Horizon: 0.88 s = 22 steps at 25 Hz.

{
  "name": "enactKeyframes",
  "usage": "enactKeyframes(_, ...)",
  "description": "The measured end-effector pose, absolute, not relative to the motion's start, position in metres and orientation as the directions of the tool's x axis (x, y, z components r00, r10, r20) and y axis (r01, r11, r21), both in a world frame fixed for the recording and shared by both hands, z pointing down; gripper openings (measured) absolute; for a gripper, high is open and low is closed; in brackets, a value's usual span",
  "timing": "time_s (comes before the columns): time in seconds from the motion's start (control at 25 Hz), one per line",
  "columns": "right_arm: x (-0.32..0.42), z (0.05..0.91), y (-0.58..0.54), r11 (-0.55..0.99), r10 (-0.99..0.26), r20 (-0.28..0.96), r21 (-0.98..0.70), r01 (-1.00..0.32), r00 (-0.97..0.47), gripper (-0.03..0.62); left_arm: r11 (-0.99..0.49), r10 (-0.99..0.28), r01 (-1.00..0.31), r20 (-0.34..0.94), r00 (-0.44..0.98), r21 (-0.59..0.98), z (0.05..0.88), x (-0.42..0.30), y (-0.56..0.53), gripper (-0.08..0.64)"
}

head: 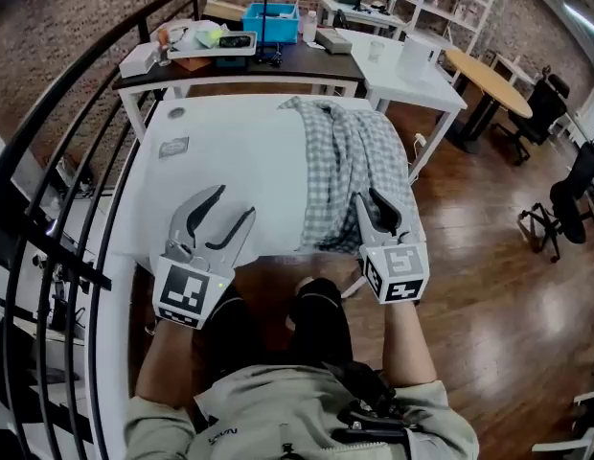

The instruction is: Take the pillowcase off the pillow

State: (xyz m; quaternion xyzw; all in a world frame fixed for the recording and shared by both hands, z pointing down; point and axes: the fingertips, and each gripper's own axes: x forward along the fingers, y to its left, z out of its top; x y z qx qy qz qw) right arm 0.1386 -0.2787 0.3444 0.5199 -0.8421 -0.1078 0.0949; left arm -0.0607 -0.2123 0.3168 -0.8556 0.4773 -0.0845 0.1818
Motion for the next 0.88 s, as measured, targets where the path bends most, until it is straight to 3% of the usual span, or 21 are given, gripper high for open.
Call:
enactKeyframes(0.24, 0.131, 0.387, -0.215, 0.478, -0.878, 0.08, 0.196, -0.856, -0.472, 0.118, -0.545, -0.827, -0.698, 0.163, 0.538, -0.465, 0.385, -0.019, -0.202, 0.283)
enactKeyframes(0.44, 0.101, 0.431, -0.203, 0.542, -0.839, 0.169, 0.179, -0.821, -0.517, 0.146, -0.512, -0.857, -0.728, 0.21, 0.471, -0.456, 0.42, -0.024, -0.224, 0.285)
enactKeyframes(0.64, 0.084, 0.432, -0.229, 0.501, -0.866, 0.144, 0.226, -0.836, -0.48, 0.145, -0.463, -0.885, -0.775, 0.171, 0.433, -0.431, 0.419, -0.028, -0.23, 0.156)
enactKeyframes(0.76, 0.084, 0.422, -0.24, 0.461, -0.887, 0.125, 0.281, -0.842, -0.444, 0.06, -0.419, -0.902, -0.798, 0.103, 0.418, -0.434, 0.397, -0.033, -0.227, 0.087)
enactKeyframes(0.88, 0.096, 0.4, -0.243, 0.393, -0.916, 0.08, 0.36, -0.846, -0.392, 0.032, -0.38, -0.908, -0.817, 0.009, 0.418, -0.433, 0.359, -0.041, -0.227, 0.052)
